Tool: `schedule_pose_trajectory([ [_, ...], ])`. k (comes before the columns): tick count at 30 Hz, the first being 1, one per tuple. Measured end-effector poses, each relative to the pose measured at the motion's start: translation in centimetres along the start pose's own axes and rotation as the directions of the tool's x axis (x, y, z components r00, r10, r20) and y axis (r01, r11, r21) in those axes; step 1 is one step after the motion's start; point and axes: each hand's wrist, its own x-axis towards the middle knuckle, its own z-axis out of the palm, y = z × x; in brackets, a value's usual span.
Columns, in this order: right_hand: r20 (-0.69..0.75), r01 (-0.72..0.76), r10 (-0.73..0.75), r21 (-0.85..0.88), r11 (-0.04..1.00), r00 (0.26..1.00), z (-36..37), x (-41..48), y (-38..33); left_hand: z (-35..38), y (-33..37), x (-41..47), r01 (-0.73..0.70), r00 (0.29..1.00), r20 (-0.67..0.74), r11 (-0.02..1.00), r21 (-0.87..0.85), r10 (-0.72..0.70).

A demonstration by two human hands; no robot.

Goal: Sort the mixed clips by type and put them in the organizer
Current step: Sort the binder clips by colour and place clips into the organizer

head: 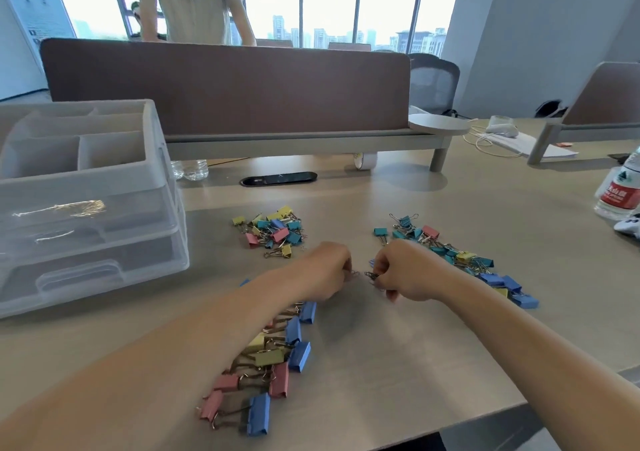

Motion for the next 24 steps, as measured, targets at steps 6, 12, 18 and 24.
schedule_pose_trajectory([
  [6, -0.047, 0.107, -0.105, 0.046, 0.993, 0.993, -3.4, -0.4, -4.9, -5.1, -3.0, -2.8, 0.021, 0.989, -0.140, 0.987, -0.162, -0.044],
  [12, -0.115, 0.284, -0.279, 0.030, 0.958, 0.953, -6.7, 1.1, -13.3, -11.2, -7.2, -6.8, 0.100, 0.943, -0.303, 0.987, -0.129, -0.135],
  [18, -0.166, 0.406, -0.390, 0.079, 0.910, 0.906, -10.2, 3.4, -22.1, -19.1, -12.3, -11.3, 0.173, 0.847, -0.487, 0.977, -0.126, -0.213],
  [24, -0.183, 0.447, -0.420, 0.151, 0.882, 0.889, -10.1, 5.4, -29.7, -23.3, -16.8, -13.2, 0.293, 0.793, -0.528, 0.950, -0.109, -0.305],
])
